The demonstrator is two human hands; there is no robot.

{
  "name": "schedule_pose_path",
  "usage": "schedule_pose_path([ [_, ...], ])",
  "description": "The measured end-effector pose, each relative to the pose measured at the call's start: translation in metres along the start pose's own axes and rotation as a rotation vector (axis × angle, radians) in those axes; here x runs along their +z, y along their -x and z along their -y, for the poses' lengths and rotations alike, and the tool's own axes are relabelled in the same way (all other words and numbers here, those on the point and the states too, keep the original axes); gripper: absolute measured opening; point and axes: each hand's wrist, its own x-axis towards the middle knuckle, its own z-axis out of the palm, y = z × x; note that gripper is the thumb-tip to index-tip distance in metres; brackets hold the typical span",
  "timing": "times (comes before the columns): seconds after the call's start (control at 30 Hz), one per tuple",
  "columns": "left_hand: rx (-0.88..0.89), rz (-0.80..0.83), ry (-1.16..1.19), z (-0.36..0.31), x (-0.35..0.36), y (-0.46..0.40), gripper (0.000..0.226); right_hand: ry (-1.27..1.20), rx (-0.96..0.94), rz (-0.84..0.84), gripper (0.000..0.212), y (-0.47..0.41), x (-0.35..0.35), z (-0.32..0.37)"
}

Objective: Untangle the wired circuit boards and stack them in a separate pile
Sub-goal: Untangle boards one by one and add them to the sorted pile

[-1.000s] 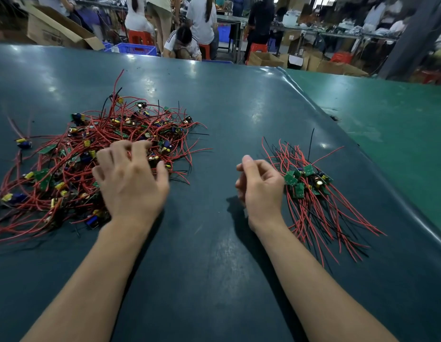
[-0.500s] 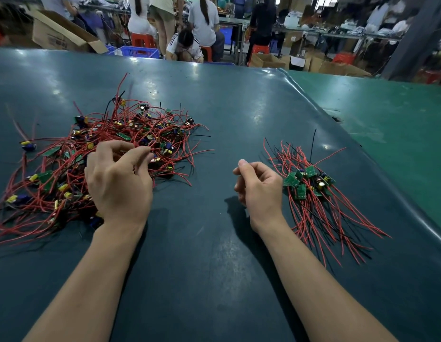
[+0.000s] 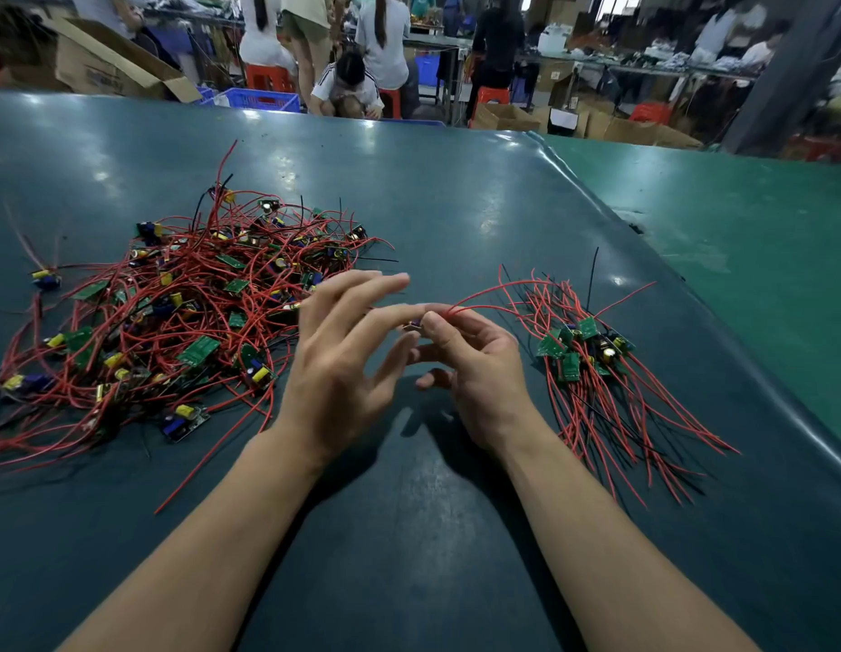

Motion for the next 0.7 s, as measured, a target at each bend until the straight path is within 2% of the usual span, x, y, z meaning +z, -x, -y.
schedule_pose_path([
  [0.07,0.057,-0.105,-0.047,-0.004,0.001,0.002,0.009,-0.056,0.001,-0.082,0.009,-0.002,-0.001,0.001],
  [0.13,0.051,-0.067,0.016,-0.008,0.005,0.006,0.016,-0.087,-0.007,-0.158,0.004,-0.004,-0.003,0.003],
  [0.17,-0.032,0.000,0.089,-0.010,0.008,0.008,0.021,-0.087,-0.014,-0.185,0.005,-0.004,-0.004,0.003],
  [0.23,-0.305,0.131,0.251,-0.011,0.011,0.008,0.029,-0.051,-0.038,-0.201,0.007,-0.004,-0.005,0.003],
  [0.33,-0.583,0.174,0.434,-0.010,0.012,0.006,0.033,0.050,-0.094,-0.150,0.012,-0.001,-0.004,0.002],
  [0.47,-0.721,0.158,0.586,-0.008,0.013,0.001,0.041,0.147,-0.177,-0.065,0.011,0.001,0.000,0.001],
  [0.6,-0.766,0.066,0.733,-0.002,0.011,-0.002,0.027,0.198,-0.214,-0.047,0.012,0.002,-0.001,0.002],
  [0.7,-0.894,0.047,0.882,0.000,0.012,-0.003,0.023,0.277,-0.267,0.006,0.020,0.004,-0.001,-0.001],
])
